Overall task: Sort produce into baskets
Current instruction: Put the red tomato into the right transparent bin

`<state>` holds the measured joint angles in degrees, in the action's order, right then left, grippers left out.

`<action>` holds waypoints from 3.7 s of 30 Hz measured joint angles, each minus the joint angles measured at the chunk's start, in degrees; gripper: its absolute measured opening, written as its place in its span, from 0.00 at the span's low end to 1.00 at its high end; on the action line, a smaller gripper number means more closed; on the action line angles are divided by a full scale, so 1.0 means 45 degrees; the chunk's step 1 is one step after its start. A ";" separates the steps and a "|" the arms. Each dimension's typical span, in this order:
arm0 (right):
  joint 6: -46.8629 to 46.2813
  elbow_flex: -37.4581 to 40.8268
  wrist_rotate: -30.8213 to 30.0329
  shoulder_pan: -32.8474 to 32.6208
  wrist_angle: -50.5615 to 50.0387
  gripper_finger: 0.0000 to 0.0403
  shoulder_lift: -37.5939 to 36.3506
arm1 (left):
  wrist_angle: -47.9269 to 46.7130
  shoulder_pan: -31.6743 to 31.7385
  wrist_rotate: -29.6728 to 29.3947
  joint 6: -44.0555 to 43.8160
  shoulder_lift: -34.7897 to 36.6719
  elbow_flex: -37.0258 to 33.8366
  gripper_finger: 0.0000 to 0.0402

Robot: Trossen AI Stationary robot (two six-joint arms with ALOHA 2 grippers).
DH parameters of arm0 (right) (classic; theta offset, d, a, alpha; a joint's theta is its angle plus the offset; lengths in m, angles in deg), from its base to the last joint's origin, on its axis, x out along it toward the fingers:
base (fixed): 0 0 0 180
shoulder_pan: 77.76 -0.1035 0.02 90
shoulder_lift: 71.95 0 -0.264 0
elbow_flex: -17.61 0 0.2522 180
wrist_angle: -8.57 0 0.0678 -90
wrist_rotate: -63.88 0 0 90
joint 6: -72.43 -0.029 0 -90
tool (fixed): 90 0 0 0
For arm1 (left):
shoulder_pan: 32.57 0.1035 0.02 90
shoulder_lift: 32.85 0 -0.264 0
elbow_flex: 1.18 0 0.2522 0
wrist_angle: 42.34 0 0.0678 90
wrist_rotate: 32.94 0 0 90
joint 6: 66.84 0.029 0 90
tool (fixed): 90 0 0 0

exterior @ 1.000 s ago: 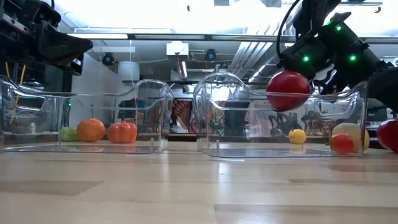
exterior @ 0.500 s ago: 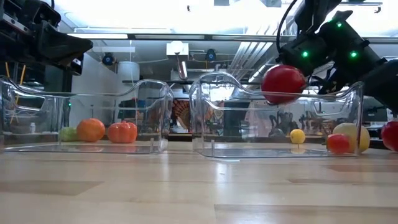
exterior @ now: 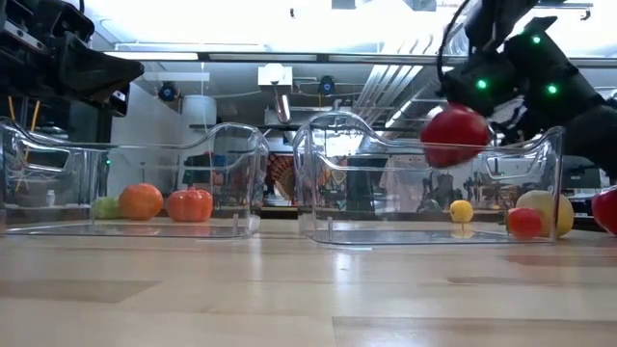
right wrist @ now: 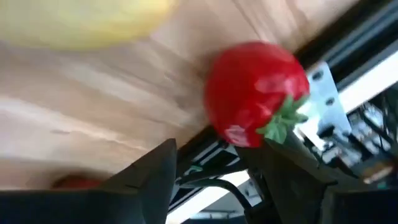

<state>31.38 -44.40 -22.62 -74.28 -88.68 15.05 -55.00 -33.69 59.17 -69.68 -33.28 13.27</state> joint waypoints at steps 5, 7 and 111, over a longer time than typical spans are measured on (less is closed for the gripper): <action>-0.1220 0.0525 -0.0242 0.0051 0.0058 0.55 0.0055 | -0.0005 0.0003 0.0004 -0.0003 0.0000 -0.0001 0.00; -0.1583 0.0356 -0.0340 0.0127 0.0224 0.54 0.0034 | 0.0008 -0.0001 0.0005 0.0001 0.0000 -0.0001 0.00; -0.6798 0.0133 -0.6806 0.4180 0.3969 0.00 -0.1219 | -0.0005 0.0001 0.0004 -0.0001 0.0000 0.0001 0.00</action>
<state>0.78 -43.81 -53.25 -55.46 -70.82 9.56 -55.02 -33.69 59.19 -69.68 -33.28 13.28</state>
